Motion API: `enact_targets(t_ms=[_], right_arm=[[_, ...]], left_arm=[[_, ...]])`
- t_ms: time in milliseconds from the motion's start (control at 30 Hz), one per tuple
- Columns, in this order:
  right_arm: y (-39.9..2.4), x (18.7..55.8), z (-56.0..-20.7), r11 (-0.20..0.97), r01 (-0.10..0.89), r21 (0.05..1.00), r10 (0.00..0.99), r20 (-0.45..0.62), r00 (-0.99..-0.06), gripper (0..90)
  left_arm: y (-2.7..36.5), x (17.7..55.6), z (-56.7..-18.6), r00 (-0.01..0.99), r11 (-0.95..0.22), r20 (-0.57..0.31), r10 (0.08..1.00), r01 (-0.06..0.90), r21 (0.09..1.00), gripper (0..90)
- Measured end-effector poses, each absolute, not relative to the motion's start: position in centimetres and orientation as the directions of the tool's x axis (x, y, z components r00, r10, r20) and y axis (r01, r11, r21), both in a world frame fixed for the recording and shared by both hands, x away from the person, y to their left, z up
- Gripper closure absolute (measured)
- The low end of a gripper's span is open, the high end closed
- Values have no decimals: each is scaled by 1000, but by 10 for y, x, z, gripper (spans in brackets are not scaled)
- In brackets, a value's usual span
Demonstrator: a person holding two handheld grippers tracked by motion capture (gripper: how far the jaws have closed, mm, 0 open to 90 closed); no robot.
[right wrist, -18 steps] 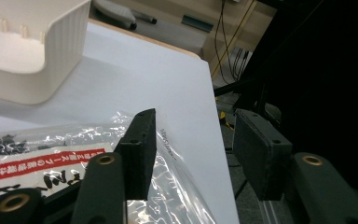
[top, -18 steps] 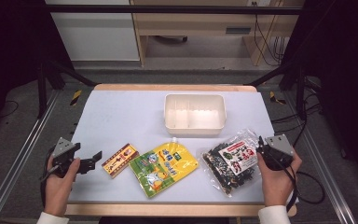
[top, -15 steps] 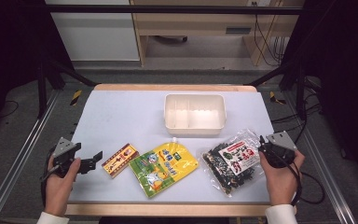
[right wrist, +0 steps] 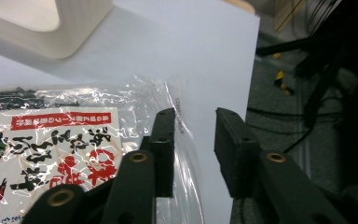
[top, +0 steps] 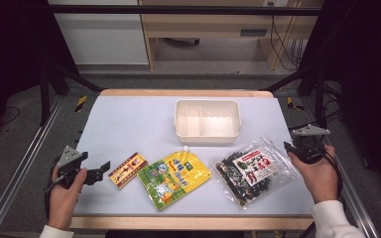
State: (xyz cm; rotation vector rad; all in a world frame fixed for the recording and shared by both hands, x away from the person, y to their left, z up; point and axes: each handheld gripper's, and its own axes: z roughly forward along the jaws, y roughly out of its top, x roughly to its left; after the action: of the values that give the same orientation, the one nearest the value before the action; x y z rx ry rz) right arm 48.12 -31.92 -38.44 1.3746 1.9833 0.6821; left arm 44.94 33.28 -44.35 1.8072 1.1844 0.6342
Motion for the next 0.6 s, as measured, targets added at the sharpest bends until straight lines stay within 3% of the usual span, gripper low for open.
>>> enact_targets(t_ms=[267,600], right_arm=[[-343,496,-413,290,688,665,950,-113,-291,794],[-367,484,-446,211,712,669,965,-26,-262,748]], left_arm=[[332,450,-445,424,-184,-39,905,472,862,42],[330,450,-445,435,-199,-31,900,473,858,43]])
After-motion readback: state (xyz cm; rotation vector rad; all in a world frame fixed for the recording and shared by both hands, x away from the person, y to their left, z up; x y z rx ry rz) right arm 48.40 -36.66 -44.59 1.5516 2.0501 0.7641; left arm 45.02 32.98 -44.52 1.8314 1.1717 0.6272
